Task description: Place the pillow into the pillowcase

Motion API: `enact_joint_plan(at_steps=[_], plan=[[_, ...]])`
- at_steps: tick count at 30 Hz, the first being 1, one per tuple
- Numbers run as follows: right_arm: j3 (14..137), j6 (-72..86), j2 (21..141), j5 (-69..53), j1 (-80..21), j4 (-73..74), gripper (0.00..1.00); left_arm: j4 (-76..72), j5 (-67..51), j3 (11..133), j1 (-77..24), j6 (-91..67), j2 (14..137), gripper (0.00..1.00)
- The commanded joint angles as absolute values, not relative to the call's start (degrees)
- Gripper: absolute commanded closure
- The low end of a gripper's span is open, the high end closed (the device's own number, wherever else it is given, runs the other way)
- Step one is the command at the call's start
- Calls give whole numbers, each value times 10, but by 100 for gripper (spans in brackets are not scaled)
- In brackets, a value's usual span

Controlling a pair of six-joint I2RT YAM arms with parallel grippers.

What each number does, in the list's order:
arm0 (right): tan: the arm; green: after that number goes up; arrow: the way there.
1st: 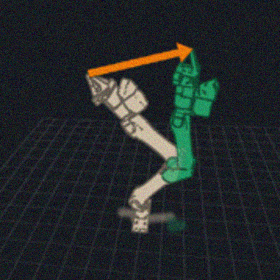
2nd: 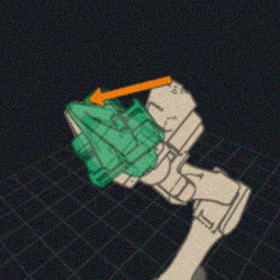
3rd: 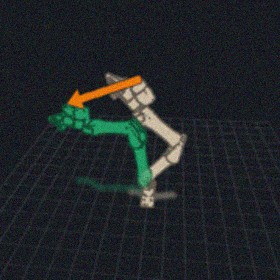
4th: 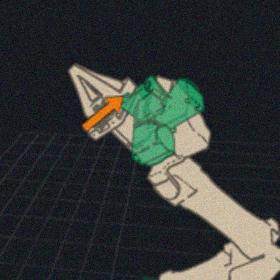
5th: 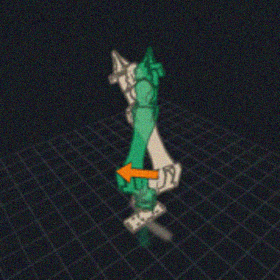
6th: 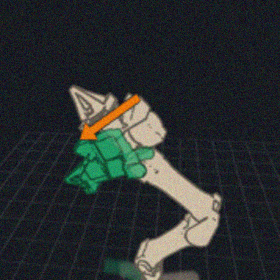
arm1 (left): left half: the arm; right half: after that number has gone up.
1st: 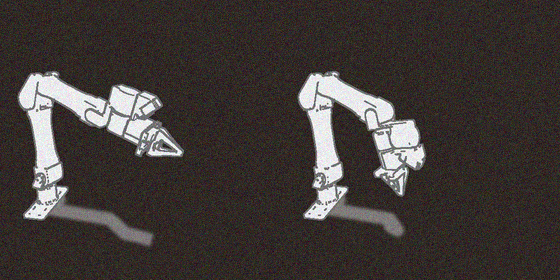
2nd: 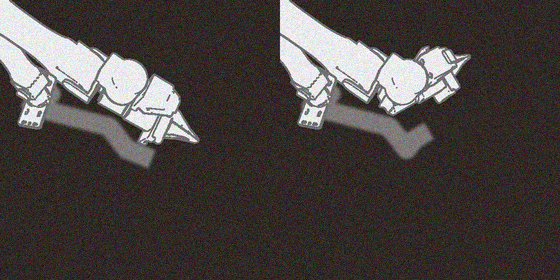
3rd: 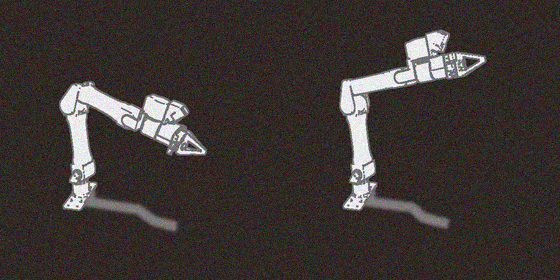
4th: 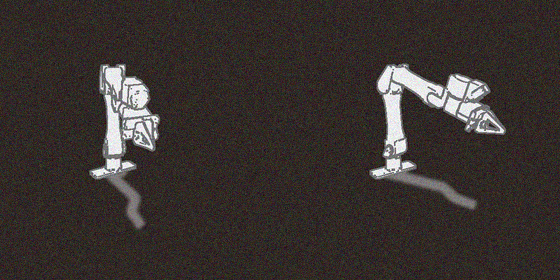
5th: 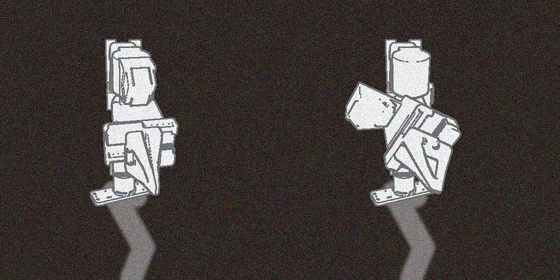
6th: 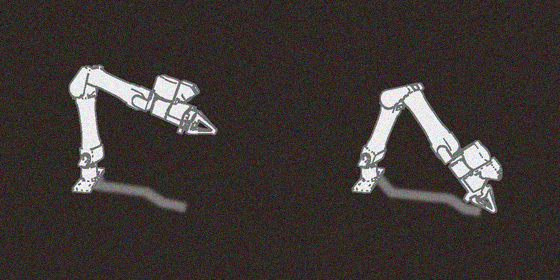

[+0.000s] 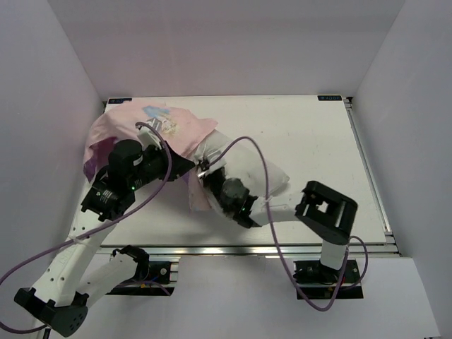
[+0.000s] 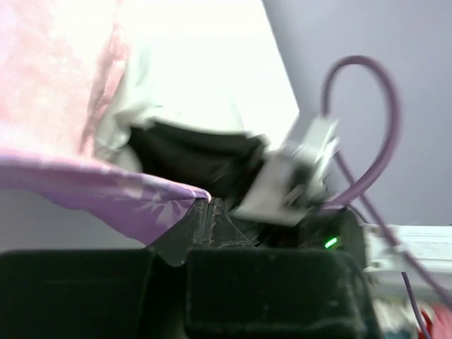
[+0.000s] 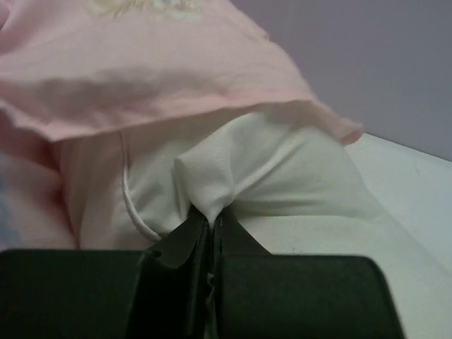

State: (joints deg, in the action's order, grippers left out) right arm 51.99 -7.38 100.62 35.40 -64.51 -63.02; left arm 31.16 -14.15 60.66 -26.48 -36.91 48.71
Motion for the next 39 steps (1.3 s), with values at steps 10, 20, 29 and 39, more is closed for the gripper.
enact_joint_plan(at_steps=[10, 20, 29, 39], plan=[[553, -62, 1063, 424, -684, -781, 100, 318, -337, 503, -276, -410, 510, 100], [500, 36, 902, 181, -666, -552, 60, 410, -293, 461, -276, -399, 472, 100], [601, -26, 804, -31, -621, -108, 29, 482, -192, 492, -276, -401, 455, 100], [627, -222, 807, -163, -621, 51, 11, 494, -194, 490, -276, -402, 445, 100]])
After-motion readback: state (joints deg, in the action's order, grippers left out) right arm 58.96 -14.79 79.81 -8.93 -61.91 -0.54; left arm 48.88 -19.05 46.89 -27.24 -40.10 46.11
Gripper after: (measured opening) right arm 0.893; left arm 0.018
